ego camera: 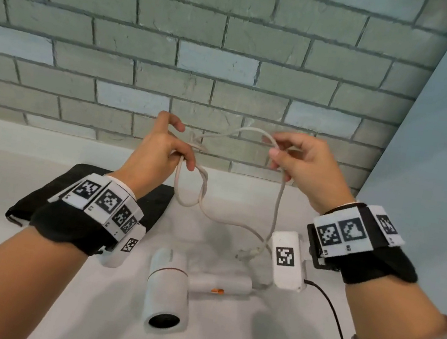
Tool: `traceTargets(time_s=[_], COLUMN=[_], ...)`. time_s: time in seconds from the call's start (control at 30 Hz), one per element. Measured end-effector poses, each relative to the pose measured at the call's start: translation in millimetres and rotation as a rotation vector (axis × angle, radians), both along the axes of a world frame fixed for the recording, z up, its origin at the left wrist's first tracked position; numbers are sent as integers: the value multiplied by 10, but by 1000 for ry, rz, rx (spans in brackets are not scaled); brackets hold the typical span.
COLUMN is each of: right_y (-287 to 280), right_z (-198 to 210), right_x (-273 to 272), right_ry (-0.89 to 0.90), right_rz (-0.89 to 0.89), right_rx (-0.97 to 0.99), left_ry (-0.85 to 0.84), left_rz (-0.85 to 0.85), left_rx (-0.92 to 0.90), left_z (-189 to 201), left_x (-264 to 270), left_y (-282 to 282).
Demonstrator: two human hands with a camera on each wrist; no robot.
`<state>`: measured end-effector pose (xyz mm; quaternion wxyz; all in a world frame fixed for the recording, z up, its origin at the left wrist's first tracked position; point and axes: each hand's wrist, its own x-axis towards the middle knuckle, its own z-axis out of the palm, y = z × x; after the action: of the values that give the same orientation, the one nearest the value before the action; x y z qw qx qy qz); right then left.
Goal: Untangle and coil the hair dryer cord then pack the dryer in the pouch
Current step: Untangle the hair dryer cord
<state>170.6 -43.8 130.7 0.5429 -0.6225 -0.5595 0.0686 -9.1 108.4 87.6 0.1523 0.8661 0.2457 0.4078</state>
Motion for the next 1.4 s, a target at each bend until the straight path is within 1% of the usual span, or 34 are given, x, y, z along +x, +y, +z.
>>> traceTargets(time_s=[0.07, 0.1, 0.17, 0.2, 0.3, 0.43, 0.47, 0.53, 0.6, 0.63, 0.67, 0.7, 0.73, 0.77, 0.83, 0.87, 0.9, 0.93, 1.0, 1.07, 1.13, 1.17, 1.27, 1.3, 1.33, 1.4], right_y=[-54, -72, -101, -114, -146, -153, -155, -156, -149, -137, -123, -100, -76, -50, -17, 6, 33, 60, 104, 144, 165, 158, 138, 128, 114, 82], right_z=[103, 141, 210, 240, 274, 152, 98, -24, -170, -258, -346, -440, -531, -606, -672, -658, -617, -556, -422, -358, -379, -398, -504, -554, -600, -678], right_x=[-66, -92, -141, -147, -108, 64, 117, 242, 382, 448, 497, 539, 584, 614, 611, 588, 537, 438, 167, -29, -118, -125, -107, -95, -84, -51], right_ry=[-279, -382, -523, -559, -586, -540, -530, -526, -537, -543, -543, -532, -519, -519, -548, -532, -491, -435, -322, -277, -236, -185, -63, -24, 21, 110], right_rz=[-132, -186, -263, -281, -289, -255, -241, -229, -245, -257, -269, -279, -284, -291, -291, -279, -257, -210, -45, 98, 131, 131, 167, 191, 209, 207], right_rx=[51, 89, 179, 227, 305, 317, 305, 251, 168, 125, 83, 33, -37, -153, -471, -543, -513, -401, -187, -121, -87, -85, -165, -197, -216, -227], left_ry=[-2, -11, -23, -27, -73, -231, -252, -336, -500, -578, -626, -647, -632, -593, -484, -443, -415, -392, -343, -287, -231, -206, -173, -184, -211, -310], left_rz=[2, -3, -13, -25, -134, -360, -390, -468, -612, -686, -719, -722, -691, -657, -593, -574, -570, -577, -594, -585, -539, -499, -329, -272, -231, -190], left_rx=[-7, -29, -94, -131, -250, -452, -506, -684, -908, -992, -1039, -1049, -1021, -970, -874, -846, -826, -807, -778, -729, -671, -636, -539, -548, -597, -799], left_z=[-22, -36, -57, -65, -80, -88, -94, -104, -93, -77, -68, -62, -68, -68, -88, -97, -106, -115, -131, -146, -155, -158, -169, -171, -182, -209], left_x=[37, 55, 95, 111, 131, 98, 89, 74, 58, 50, 46, 49, 66, 83, 131, 154, 175, 199, 244, 275, 289, 290, 269, 250, 237, 209], left_y=[-46, -64, -80, -83, -95, -154, -163, -160, -155, -149, -145, -147, -140, -151, -192, -223, -259, -293, -345, -377, -387, -380, -299, -264, -222, -155])
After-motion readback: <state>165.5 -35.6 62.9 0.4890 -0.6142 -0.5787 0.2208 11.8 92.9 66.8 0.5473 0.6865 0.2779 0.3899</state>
